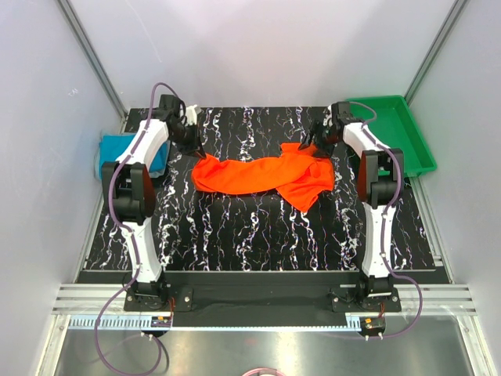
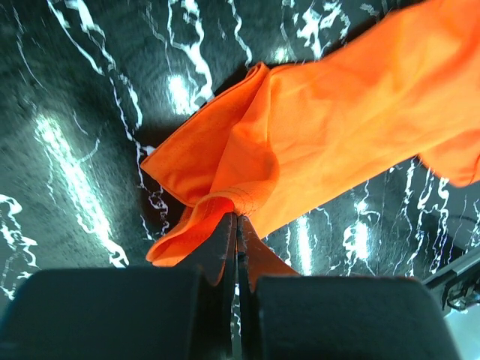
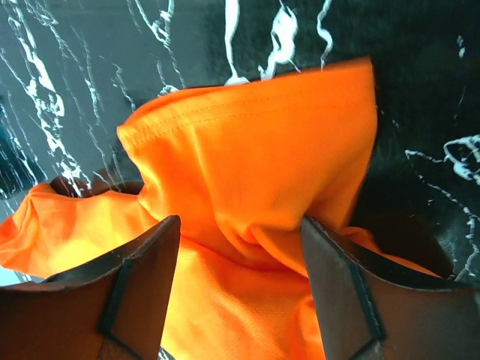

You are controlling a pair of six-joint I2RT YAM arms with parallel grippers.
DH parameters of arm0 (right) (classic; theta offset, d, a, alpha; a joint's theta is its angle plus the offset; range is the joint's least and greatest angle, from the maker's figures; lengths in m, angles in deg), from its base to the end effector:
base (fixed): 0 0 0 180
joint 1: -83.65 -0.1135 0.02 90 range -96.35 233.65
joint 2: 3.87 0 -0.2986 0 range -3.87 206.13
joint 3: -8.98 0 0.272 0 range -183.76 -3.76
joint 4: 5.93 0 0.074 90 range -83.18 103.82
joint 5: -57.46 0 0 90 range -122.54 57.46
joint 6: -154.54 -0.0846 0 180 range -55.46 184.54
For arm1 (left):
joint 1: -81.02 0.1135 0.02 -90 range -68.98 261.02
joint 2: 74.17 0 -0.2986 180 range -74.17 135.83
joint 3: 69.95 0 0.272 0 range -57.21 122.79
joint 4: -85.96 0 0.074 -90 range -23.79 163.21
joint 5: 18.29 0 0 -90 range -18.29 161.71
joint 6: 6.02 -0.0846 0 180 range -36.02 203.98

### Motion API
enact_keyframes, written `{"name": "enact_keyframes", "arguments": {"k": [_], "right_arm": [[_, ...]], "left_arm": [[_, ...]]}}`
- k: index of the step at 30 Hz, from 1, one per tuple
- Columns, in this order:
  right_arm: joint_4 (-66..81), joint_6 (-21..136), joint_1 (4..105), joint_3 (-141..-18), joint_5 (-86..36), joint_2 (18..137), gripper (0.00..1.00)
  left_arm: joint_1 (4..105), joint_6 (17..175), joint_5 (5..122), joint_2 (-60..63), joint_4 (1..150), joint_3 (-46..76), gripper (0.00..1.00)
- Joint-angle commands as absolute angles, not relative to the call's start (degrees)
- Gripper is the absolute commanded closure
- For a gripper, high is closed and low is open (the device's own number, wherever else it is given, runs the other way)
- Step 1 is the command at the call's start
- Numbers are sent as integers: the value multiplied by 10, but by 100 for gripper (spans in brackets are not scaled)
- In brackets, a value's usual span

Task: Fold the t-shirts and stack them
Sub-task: Flatten the tshirt out

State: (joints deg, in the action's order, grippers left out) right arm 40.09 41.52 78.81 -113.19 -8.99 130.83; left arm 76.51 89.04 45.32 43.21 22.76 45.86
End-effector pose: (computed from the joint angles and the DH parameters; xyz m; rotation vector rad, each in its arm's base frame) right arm 0.5697 0.0822 0.1374 0.2621 2.6111 0.7076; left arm 0.4886 -0.0763 0.2357 0.1271 2.6661 -0.6725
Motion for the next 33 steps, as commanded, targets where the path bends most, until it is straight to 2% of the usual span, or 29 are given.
{"name": "enact_keyframes", "arguments": {"k": [1, 5, 7, 21, 33], "right_arm": [[410, 448, 797, -1190, -89, 1289, 28], [454, 523, 808, -1355, -121, 1363, 28], [469, 551, 808, -1382, -144, 1388, 29], [531, 618, 814, -1475, -282, 1470, 30], [563, 636, 789, -1527, -223, 1509, 31]], "left_arm": [[767, 897, 438, 403, 244, 491, 100], [767, 892, 435, 404, 244, 480, 100], [766, 886, 438, 402, 243, 476, 100], [753, 865, 454, 403, 235, 462, 100], [744, 876, 440, 418, 242, 455, 100]]}}
